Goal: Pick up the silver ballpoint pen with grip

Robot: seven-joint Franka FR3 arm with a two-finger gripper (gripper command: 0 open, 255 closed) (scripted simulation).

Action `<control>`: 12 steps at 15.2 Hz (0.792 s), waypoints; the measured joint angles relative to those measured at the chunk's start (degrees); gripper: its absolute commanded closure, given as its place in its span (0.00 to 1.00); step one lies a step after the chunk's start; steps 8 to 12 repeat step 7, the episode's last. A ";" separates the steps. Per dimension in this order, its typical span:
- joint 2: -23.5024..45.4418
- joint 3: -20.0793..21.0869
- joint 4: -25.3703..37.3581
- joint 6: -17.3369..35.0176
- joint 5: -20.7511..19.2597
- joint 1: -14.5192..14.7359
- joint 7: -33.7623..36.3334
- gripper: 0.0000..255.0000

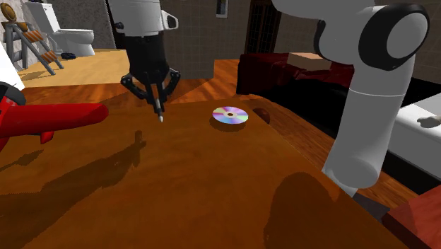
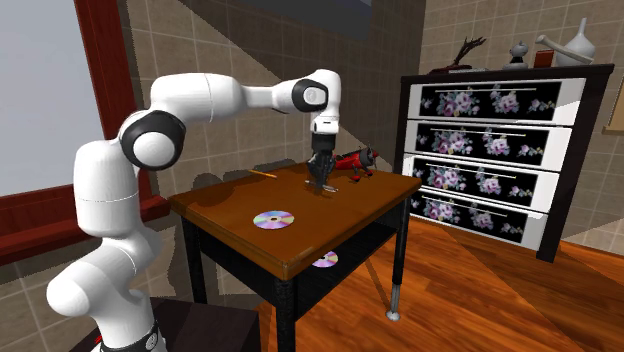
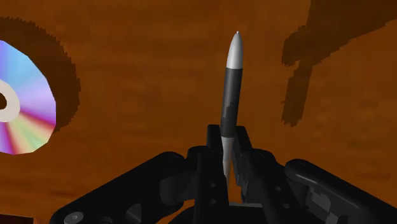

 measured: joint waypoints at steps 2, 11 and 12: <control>0.70 0.11 2.39 -1.86 -0.46 0.43 0.20 1.00; 2.80 0.37 8.51 -6.36 -1.89 1.84 0.86 1.00; 2.80 0.37 8.51 -6.36 -1.89 1.84 0.86 1.00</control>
